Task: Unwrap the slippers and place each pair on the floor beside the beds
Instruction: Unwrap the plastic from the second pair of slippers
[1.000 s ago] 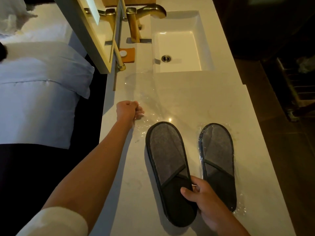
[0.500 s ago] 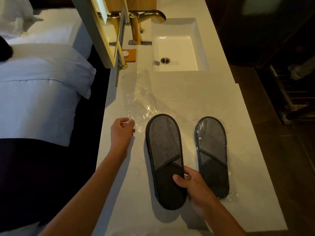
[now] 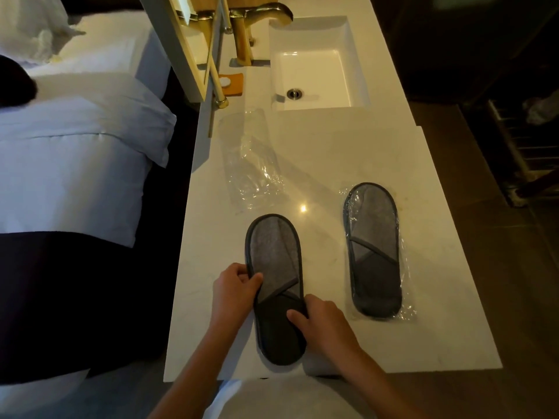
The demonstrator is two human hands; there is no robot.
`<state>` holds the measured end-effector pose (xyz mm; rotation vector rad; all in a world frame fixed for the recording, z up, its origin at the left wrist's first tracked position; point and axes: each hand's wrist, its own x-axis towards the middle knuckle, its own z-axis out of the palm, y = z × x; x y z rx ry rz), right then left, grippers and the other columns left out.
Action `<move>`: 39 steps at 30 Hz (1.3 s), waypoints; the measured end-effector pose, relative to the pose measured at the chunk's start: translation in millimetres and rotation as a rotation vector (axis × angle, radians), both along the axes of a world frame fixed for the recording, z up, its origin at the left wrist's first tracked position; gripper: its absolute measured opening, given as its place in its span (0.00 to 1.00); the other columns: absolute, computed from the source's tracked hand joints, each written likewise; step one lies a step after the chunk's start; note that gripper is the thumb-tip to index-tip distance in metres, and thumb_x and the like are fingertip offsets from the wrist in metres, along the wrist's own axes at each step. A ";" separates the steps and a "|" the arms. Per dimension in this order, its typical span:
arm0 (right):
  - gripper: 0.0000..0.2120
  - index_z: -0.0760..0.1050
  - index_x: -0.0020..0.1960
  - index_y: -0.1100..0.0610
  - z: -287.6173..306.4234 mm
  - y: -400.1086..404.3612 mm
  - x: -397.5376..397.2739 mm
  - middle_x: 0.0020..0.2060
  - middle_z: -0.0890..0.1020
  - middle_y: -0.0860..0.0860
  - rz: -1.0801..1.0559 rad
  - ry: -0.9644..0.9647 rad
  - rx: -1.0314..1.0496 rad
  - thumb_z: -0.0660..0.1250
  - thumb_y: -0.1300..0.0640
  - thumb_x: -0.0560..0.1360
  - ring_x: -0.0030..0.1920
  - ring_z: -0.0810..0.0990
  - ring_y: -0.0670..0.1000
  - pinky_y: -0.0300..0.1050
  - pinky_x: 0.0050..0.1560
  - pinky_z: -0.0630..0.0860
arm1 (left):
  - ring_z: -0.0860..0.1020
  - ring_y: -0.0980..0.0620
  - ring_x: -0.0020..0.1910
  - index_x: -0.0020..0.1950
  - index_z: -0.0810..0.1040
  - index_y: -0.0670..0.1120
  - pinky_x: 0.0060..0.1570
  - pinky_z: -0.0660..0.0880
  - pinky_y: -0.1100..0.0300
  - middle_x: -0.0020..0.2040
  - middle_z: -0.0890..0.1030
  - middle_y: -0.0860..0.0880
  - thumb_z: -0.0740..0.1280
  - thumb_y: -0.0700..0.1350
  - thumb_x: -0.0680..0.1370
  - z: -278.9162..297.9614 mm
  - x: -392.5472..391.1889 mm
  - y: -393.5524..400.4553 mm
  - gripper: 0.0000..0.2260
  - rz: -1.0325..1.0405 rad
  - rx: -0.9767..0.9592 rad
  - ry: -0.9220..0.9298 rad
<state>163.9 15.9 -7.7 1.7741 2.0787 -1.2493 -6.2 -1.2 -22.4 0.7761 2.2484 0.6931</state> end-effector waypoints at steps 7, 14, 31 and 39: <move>0.18 0.73 0.54 0.54 4.8 2.6 6.9 0.49 0.80 0.55 0.078 -0.050 0.043 0.59 0.40 0.77 0.49 0.80 0.56 0.46 0.44 0.72 | 0.82 0.43 0.51 0.59 0.77 0.43 0.43 0.72 0.58 0.52 0.85 0.42 0.74 0.51 0.73 2.7 1.8 6.7 0.19 -0.031 -0.127 0.250; 0.08 0.75 0.43 0.55 34.2 24.2 87.8 0.36 0.80 0.52 -0.496 0.357 0.146 0.63 0.54 0.79 0.38 0.80 0.49 0.39 0.38 0.75 | 0.80 0.49 0.39 0.55 0.76 0.45 0.38 0.79 0.55 0.39 0.79 0.48 0.68 0.39 0.76 42.2 31.4 28.9 0.08 -0.057 0.198 0.096; 0.06 0.77 0.54 0.57 2.0 64.1 173.9 0.48 0.81 0.55 -0.856 0.437 -0.102 0.66 0.60 0.77 0.45 0.80 0.52 0.43 0.39 0.79 | 0.83 0.44 0.42 0.42 0.82 0.42 0.48 0.82 0.44 0.41 0.84 0.40 0.71 0.45 0.76 17.4 148.0 104.8 0.07 -0.376 -0.120 -0.215; 0.09 0.79 0.52 0.54 8.8 61.6 174.2 0.48 0.85 0.58 -0.882 0.704 -0.169 0.69 0.63 0.74 0.42 0.83 0.52 0.38 0.34 0.77 | 0.81 0.51 0.31 0.44 0.81 0.38 0.34 0.79 0.59 0.37 0.84 0.41 0.74 0.43 0.74 29.6 149.0 100.2 0.08 -0.240 -0.112 -0.550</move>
